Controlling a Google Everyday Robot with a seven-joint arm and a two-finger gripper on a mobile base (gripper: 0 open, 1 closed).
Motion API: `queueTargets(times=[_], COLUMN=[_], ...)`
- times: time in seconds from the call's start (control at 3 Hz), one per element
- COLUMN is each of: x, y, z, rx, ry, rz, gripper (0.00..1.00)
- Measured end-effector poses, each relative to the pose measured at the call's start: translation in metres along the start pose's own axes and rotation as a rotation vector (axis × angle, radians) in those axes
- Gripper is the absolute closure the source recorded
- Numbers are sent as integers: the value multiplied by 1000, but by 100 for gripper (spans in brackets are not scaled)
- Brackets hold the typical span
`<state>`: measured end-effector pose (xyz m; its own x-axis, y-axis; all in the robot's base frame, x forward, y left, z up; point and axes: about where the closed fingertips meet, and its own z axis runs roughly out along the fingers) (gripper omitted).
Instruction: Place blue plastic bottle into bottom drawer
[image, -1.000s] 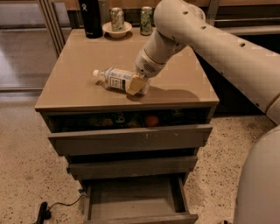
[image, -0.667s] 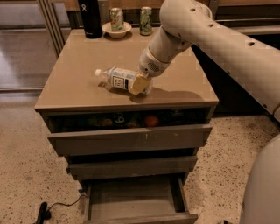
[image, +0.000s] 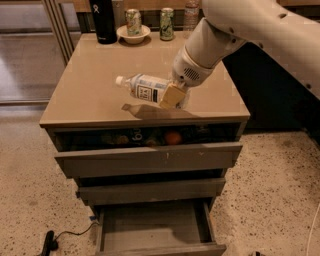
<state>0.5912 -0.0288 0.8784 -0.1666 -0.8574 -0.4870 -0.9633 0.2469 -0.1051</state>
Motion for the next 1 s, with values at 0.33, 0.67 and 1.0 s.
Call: queueTargets(times=[0.33, 0.67, 1.0], x=[6, 15, 16], y=[22, 68, 69], z=[-25, -39, -38], rx=[26, 51, 56], ry=[9, 27, 25], rz=[15, 70, 73], gripper=[100, 100, 100])
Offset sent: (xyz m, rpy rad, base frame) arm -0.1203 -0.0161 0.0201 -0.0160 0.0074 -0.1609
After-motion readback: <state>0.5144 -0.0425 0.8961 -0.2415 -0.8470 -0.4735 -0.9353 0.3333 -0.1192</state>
